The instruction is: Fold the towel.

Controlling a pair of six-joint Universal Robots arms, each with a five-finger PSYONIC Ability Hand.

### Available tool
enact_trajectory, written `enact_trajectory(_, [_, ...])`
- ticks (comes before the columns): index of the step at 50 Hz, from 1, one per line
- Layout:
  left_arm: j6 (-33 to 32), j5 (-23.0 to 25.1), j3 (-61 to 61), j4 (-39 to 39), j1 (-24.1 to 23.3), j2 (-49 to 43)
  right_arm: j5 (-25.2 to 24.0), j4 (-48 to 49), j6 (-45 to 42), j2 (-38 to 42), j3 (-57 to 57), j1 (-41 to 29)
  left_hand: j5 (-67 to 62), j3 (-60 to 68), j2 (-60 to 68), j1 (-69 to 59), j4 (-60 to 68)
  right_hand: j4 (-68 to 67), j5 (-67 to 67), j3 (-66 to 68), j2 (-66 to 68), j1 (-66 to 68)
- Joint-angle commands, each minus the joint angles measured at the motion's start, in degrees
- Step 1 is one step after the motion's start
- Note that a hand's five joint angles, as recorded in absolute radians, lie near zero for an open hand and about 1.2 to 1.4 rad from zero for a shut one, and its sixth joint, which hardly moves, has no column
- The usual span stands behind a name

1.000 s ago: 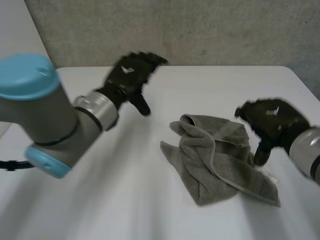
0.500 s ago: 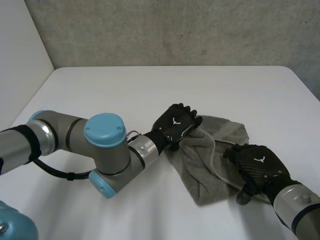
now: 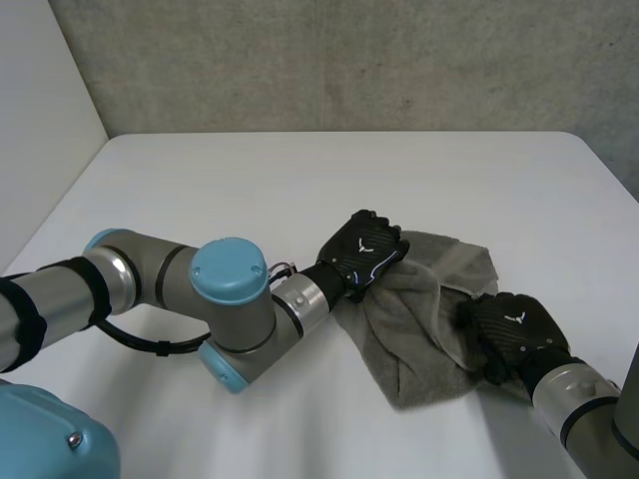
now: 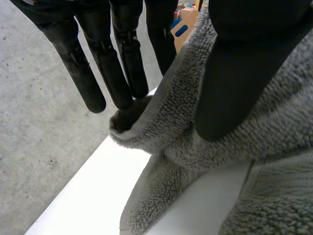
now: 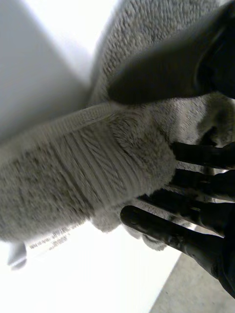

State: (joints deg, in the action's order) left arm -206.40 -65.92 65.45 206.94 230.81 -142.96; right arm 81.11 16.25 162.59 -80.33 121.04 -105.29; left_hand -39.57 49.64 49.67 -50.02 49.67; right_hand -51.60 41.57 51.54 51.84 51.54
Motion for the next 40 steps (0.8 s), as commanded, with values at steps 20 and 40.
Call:
enact_trajectory(20, [-6.6,-19.1,-9.6,30.8,3.9,13.0,-9.3,19.1,-11.4,-1.6,-40.9,1.6,-30.4,30.4,30.3,-30.0,30.3,-28.4,28.4,28.5,28.2,28.5])
enact_trajectory(40, [0.8,-20.7,32.1,22.3,3.2,26.8,-12.3,-12.4,-5.4,8.3,-35.3,1.8,-30.4,30.4,30.3,-30.0,30.3,-28.4,28.4,28.5,28.2,28.5])
